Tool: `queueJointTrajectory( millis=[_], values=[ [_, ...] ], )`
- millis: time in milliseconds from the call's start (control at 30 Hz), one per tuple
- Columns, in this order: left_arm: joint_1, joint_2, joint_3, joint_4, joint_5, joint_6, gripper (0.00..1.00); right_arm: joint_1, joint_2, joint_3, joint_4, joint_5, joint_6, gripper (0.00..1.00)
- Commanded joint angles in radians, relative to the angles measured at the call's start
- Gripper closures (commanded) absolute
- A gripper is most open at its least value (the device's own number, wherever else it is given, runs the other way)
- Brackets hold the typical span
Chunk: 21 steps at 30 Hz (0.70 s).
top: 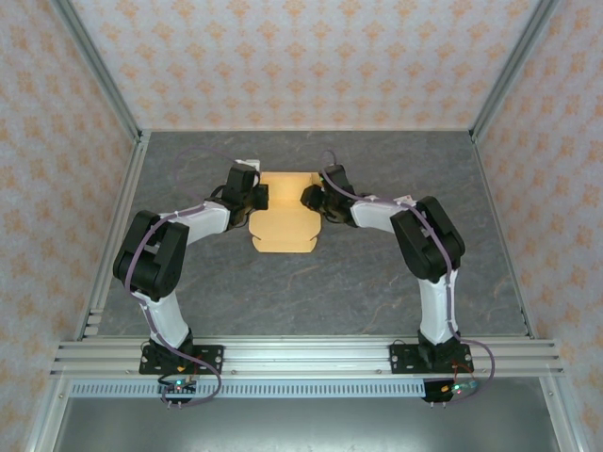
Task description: Fold the paper box
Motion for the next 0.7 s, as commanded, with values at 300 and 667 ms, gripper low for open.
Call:
queueJointTrajectory(
  millis=[300, 667],
  values=[
    [-0.013, -0.024, 0.008, 0.003, 0.008, 0.013, 1.0, 0.043, 0.017, 0.013, 0.039, -0.04, -0.027, 0.69],
    [-0.01, -0.037, -0.002, -0.005, -0.031, 0.026, 1.0, 0.031, -0.14, 0.016, -0.171, 0.058, -0.208, 0.57]
  ],
)
